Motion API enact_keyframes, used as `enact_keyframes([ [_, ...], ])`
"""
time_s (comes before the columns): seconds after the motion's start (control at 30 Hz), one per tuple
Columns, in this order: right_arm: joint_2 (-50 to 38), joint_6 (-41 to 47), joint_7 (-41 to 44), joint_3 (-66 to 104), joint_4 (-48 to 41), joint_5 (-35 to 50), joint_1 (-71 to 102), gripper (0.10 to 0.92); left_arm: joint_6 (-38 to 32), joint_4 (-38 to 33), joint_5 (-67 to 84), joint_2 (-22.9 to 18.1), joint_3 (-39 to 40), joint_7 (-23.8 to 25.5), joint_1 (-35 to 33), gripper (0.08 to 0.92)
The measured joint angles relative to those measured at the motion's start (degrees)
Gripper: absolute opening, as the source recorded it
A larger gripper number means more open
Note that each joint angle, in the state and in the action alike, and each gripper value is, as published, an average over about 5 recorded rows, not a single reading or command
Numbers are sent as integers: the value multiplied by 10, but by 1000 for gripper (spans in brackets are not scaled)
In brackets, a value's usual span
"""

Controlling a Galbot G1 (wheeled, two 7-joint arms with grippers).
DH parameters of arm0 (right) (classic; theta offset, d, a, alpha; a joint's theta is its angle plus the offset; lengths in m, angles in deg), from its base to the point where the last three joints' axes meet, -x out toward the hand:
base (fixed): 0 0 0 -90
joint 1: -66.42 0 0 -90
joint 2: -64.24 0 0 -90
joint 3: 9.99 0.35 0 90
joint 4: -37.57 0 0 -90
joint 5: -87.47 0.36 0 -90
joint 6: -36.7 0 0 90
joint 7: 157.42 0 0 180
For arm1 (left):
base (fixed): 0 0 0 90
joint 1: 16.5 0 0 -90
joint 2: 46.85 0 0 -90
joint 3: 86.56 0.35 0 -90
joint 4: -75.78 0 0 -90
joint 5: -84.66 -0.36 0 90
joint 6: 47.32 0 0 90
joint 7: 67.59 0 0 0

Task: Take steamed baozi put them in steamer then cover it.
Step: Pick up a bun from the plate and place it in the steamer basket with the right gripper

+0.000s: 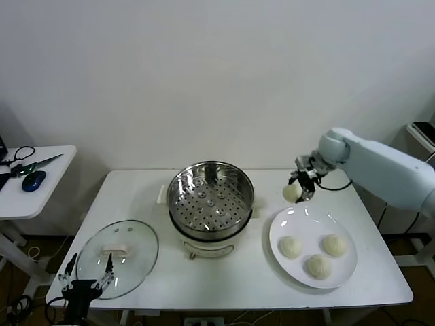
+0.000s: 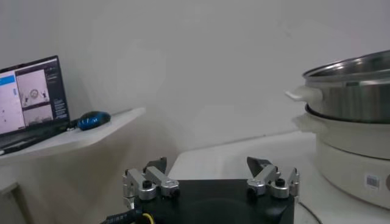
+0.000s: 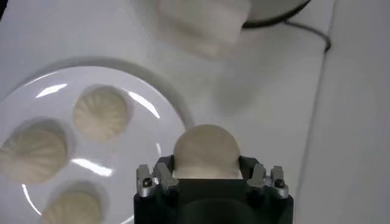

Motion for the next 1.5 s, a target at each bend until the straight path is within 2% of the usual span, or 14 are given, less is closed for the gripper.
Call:
enact_keyframes([
  [0.4,137,-135,18,-42,-9,-35,-87,698,0,-1,-9,2,4,6,-8,823],
  [0.83,250,-260,-8,-11,-38,-220,-26,702,3,1,-20,6,8,11,-3,823],
  [1.2,309,-314,-28,28,-92,-342,46,704,2,6,-21,8,5,10,-8,823],
  [1.5,335,-329,-34,45,-128,-386,83,710,3,8,-23,9,5,9,-8,823],
])
